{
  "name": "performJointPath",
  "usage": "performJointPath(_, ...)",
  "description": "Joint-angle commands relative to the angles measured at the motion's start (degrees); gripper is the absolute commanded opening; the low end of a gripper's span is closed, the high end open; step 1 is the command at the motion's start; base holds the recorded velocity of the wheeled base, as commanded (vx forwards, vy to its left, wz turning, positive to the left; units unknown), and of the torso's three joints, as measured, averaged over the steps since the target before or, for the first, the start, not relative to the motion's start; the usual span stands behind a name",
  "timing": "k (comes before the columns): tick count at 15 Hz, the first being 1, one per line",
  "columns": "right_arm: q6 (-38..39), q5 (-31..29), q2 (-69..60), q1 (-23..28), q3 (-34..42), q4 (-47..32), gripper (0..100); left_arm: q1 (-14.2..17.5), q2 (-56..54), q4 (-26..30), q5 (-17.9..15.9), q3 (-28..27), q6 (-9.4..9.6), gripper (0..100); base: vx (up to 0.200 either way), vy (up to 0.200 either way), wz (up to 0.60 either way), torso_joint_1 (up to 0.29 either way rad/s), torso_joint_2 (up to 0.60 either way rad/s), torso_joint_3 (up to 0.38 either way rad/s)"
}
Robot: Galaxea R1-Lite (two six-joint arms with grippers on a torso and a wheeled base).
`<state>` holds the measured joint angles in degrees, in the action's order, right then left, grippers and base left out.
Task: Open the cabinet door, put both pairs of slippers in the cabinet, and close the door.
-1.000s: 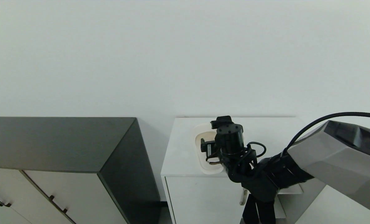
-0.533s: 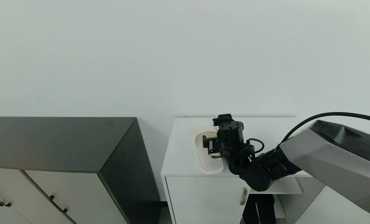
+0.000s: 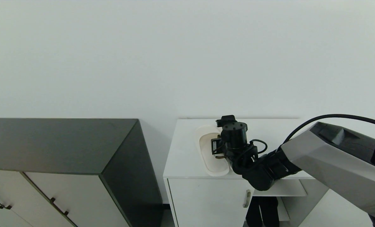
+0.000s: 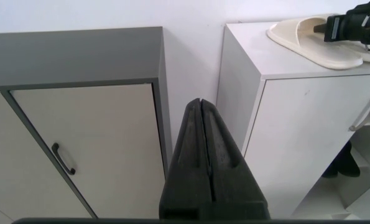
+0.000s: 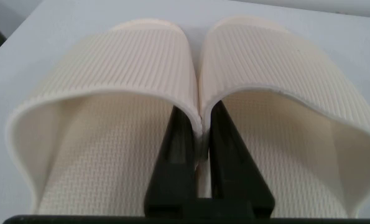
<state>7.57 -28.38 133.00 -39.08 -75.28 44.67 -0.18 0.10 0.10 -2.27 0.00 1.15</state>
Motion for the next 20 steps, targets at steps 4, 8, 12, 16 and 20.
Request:
performJointPath(4,0.0,-0.2,-1.8,-0.7,0.7,0.1,0,0.0,0.0,0.0,0.0,0.0,0.0,0,0.0,0.0,0.0,0.0,0.0,0.0)
performJointPath(8,-0.1,1.2,-7.4,-3.0,6.0,0.1,0,0.0,0.0,0.0,0.0,0.0,0.0,0,0.0,0.0,0.0,0.0,0.0,0.0)
performJointPath(12,0.4,5.4,-18.0,-5.0,18.9,2.0,0,0.0,0.0,0.0,0.0,0.0,0.0,0,0.0,0.0,0.0,0.0,0.0,0.0)
performJointPath(16,0.4,5.5,-25.3,-7.3,31.8,7.5,0,0.0,0.0,0.0,0.0,0.0,0.0,0,0.0,0.0,0.0,0.0,0.0,0.0)
performJointPath(20,0.4,5.4,-25.1,-8.5,32.6,7.6,0,0.0,0.0,0.0,0.0,0.0,-0.09,0,0.0,0.0,0.0,0.0,0.0,0.0)
